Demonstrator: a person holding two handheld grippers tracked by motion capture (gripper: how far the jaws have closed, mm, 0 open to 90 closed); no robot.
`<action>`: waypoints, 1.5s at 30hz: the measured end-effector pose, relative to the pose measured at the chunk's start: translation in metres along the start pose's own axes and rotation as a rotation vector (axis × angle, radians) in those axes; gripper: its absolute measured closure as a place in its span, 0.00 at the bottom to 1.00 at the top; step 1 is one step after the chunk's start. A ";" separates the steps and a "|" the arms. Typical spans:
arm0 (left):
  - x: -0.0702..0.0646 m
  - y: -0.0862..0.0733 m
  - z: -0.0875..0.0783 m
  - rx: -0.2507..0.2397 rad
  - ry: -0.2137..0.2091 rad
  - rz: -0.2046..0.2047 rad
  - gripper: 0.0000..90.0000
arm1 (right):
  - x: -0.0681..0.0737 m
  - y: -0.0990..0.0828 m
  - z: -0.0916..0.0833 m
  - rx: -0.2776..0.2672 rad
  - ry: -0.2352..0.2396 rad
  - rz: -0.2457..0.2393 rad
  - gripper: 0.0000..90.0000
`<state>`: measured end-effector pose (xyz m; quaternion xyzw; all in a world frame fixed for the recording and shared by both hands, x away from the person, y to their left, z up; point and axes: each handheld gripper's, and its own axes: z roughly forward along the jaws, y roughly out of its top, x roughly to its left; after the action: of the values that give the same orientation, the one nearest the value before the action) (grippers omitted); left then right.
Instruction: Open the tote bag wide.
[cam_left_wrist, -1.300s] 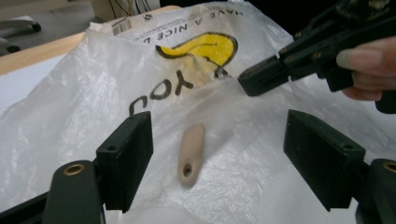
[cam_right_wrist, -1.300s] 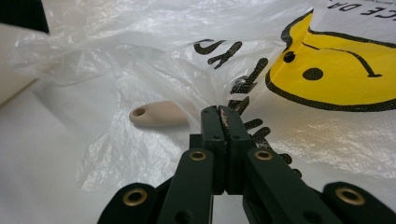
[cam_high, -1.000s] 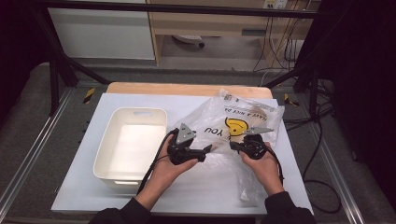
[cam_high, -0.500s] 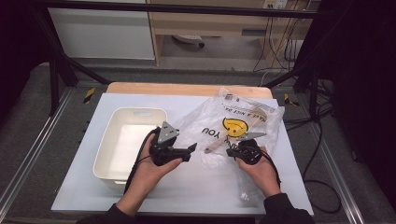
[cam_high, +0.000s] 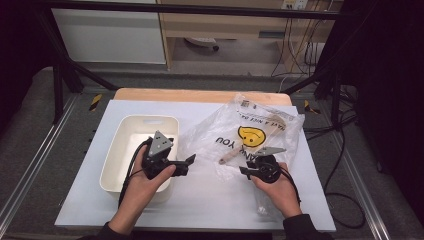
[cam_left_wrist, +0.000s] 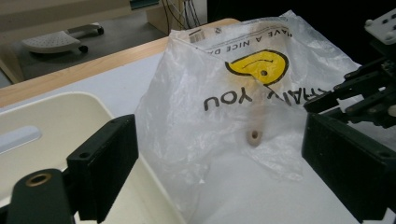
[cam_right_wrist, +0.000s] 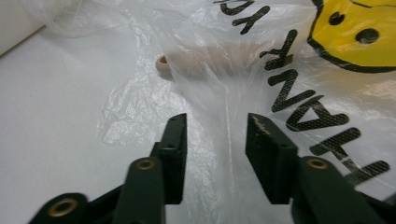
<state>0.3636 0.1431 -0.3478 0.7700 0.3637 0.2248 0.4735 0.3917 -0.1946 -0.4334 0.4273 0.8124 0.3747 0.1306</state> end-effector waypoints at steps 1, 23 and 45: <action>0.001 0.000 -0.001 -0.004 0.005 -0.002 0.12 | 0.001 0.000 -0.002 -0.005 -0.007 -0.001 0.54; 0.030 -0.012 -0.027 -0.023 0.086 -0.058 0.12 | -0.031 -0.049 -0.070 -0.089 -0.254 0.078 0.07; 0.035 -0.011 -0.032 -0.031 0.101 -0.064 0.12 | -0.034 -0.075 -0.051 0.079 -0.229 0.085 0.09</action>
<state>0.3600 0.1913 -0.3436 0.7384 0.4079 0.2536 0.4734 0.3397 -0.2732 -0.4560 0.5060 0.7875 0.2962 0.1898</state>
